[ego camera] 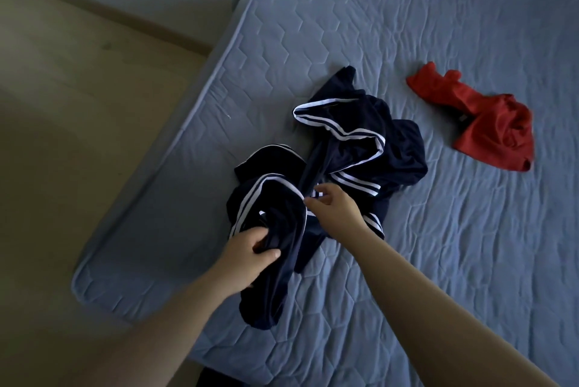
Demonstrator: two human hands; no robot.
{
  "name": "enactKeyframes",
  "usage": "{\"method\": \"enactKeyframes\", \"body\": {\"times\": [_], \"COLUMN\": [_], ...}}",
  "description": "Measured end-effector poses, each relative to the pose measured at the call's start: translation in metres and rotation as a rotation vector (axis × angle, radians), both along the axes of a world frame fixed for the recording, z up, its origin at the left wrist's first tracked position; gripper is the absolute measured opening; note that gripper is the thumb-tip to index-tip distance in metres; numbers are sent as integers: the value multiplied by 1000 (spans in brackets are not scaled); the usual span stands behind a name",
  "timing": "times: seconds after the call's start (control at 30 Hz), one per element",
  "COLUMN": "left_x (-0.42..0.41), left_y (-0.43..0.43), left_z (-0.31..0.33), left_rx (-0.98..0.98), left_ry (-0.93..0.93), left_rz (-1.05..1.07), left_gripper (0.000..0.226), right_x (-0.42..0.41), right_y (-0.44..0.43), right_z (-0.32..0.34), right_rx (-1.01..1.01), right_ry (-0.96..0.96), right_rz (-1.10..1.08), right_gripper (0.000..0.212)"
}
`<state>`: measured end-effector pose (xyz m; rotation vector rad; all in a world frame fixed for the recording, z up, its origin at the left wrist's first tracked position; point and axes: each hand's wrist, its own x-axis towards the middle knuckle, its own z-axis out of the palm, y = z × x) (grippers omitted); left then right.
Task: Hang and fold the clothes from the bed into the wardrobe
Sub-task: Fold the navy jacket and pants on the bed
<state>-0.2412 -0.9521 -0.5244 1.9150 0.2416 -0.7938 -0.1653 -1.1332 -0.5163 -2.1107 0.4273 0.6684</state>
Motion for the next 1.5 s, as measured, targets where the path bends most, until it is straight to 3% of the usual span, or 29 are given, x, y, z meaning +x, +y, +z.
{"method": "enactKeyframes", "body": {"times": [0.13, 0.37, 0.57, 0.63, 0.7, 0.77, 0.87, 0.97, 1.1, 1.2, 1.3, 1.4, 1.5], "left_x": [-6, -12, -13, -11, -8, -4, 2, 11, 29, 45, 57, 67, 72], "left_y": [14, 59, 94, 99, 101, 98, 89, 76, 46, 20, 1, -10, -13], "left_z": [-26, -61, -89, -97, -102, -104, -104, -101, -97, -96, -96, -99, -104], "left_rx": [75, 194, 272, 278, 271, 258, 189, 153, 109, 105, 113, 151, 195], "left_ry": [55, 40, 71, 69, 72, 75, 86, 74, 19, -36, -105, -176, -212], "left_rz": [70, 279, 370, 372, 378, 387, 376, 307, 213, 154, 116, 64, 9], "left_gripper": [19, 11, 20, 23, 26, 30, 40, 48, 52, 46, 45, 47, 47], "right_x": [6, 8, 19, 27, 33, 32, 23, 15, 3, -8, -7, 3, 12], "right_y": [18, 52, 105, 116, 116, 105, 60, -10, -82, -93, -78, -55, -30], "right_z": [-12, -37, -76, -88, -93, -92, -83, -77, -77, -78, -73, -66, -70], "right_rx": [-93, -203, -412, -500, -558, -486, -296, -355, -473, -447, -455, -393, -411], "right_ry": [-4, -109, -232, -242, -253, -251, -188, -83, 206, 195, -58, -395, -368], "right_rz": [164, 455, 791, 855, 904, 815, 390, 42, -161, -190, -65, 258, 691], "right_gripper": [45, 51, 77, 68, 39, 23, 18, 11, 32, 56, 71, 76, 81]}}
